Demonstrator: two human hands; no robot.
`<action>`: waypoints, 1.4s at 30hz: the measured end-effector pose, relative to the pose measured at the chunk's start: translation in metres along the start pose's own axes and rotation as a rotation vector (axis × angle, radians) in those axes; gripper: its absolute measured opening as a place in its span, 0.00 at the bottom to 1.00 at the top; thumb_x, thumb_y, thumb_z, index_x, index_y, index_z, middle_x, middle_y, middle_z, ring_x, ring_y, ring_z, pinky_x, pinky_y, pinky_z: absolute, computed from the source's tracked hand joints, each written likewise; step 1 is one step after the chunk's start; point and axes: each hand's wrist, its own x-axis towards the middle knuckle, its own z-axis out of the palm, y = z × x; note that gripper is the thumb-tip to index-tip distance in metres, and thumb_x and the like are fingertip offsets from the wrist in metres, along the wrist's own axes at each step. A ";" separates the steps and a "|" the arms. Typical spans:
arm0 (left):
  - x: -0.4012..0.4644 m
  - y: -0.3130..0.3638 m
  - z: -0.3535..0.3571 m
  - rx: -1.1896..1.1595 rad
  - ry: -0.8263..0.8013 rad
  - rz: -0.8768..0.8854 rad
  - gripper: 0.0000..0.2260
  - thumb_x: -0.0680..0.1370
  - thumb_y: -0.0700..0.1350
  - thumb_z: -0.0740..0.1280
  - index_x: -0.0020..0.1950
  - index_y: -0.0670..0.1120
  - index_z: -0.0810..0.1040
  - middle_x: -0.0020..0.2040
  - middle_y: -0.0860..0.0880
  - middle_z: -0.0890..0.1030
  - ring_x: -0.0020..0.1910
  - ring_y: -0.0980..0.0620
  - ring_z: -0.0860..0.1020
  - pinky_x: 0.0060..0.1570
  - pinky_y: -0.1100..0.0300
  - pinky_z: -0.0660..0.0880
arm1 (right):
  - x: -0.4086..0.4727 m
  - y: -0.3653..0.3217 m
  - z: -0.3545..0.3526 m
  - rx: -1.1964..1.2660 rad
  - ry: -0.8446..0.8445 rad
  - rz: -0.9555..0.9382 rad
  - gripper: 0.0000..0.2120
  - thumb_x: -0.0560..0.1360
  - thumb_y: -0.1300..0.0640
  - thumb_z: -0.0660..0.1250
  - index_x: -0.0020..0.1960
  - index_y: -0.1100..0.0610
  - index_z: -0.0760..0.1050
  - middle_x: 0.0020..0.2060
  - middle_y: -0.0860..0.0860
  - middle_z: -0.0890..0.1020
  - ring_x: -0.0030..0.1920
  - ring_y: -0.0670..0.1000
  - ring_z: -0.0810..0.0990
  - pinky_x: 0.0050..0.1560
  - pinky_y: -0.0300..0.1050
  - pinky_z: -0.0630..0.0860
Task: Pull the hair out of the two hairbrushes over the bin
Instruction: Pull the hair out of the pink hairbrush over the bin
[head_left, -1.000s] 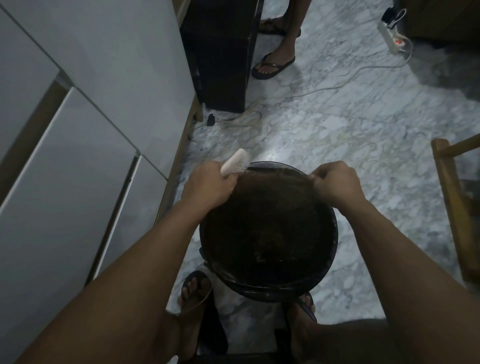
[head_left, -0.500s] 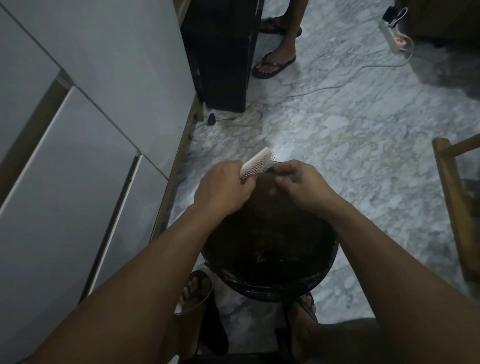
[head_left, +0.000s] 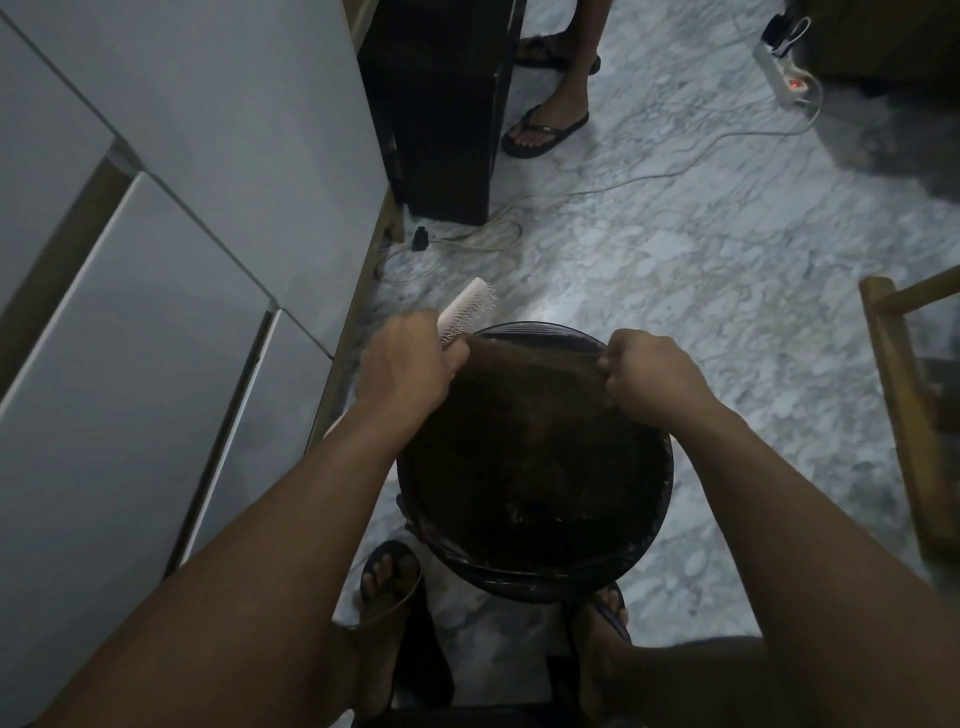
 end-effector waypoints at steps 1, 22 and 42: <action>-0.001 0.001 0.000 0.003 0.001 0.002 0.19 0.77 0.54 0.67 0.63 0.43 0.78 0.56 0.41 0.81 0.54 0.41 0.79 0.39 0.54 0.67 | -0.001 0.001 0.000 -0.023 0.001 0.011 0.04 0.75 0.58 0.63 0.49 0.56 0.73 0.41 0.52 0.74 0.42 0.56 0.73 0.41 0.47 0.69; -0.013 0.026 0.003 -0.193 0.014 0.263 0.12 0.77 0.51 0.68 0.49 0.43 0.80 0.41 0.51 0.73 0.39 0.53 0.70 0.32 0.61 0.59 | -0.009 -0.016 0.015 0.800 -0.408 -0.267 0.24 0.73 0.69 0.68 0.69 0.61 0.71 0.62 0.53 0.80 0.63 0.47 0.78 0.60 0.40 0.77; 0.001 0.005 0.000 -0.279 -0.087 0.124 0.15 0.77 0.53 0.70 0.56 0.43 0.82 0.42 0.48 0.81 0.39 0.53 0.78 0.29 0.68 0.66 | 0.000 0.004 0.024 0.048 -0.392 -0.226 0.12 0.71 0.51 0.73 0.53 0.53 0.82 0.48 0.48 0.83 0.51 0.49 0.80 0.48 0.41 0.71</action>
